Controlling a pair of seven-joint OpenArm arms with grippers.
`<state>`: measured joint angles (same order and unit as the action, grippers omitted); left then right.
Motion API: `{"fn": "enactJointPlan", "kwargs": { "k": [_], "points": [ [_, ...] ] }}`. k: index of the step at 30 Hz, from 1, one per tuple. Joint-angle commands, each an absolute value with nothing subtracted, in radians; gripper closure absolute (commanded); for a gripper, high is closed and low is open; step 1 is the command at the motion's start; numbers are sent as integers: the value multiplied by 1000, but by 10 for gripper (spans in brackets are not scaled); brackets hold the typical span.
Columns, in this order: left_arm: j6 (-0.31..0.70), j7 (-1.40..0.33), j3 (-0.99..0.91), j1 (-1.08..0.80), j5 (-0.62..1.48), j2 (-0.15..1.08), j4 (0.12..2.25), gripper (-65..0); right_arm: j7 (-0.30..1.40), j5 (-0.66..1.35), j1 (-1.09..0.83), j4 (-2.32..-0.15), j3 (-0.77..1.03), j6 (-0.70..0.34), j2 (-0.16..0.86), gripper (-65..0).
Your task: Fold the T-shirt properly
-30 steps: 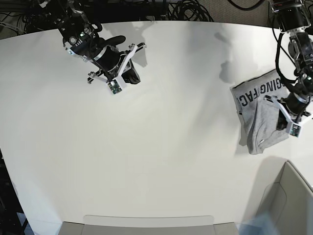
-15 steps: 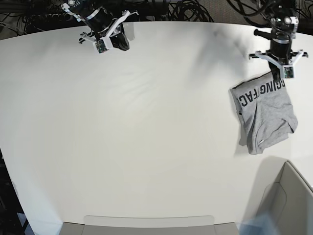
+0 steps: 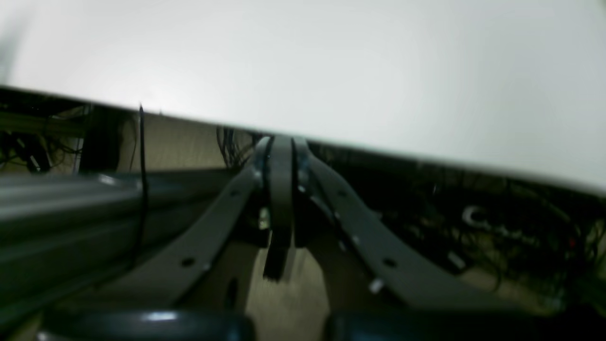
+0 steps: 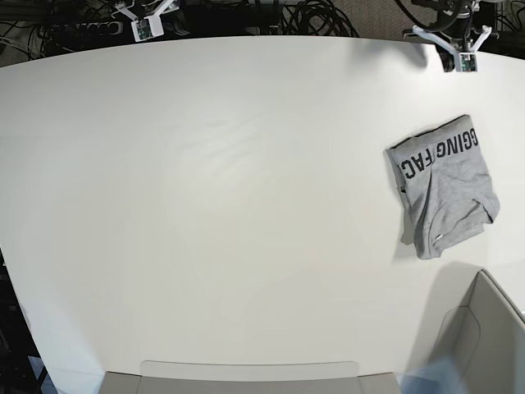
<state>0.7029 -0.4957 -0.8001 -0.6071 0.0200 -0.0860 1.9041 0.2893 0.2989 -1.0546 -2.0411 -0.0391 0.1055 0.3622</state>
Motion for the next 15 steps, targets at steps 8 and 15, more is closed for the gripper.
{"fn": "enactJointPlan", "kwargs": {
  "k": [8,15],
  "points": [
    [698,-429,-840,-690,13,-82,1756,0,268,302,-1104,-1896,-38,99,346,0],
    [698,-99,-849,-700,-197,-131,1448,0,102,306,-1099,-1669,-42,97,344,0]
  ]
}}
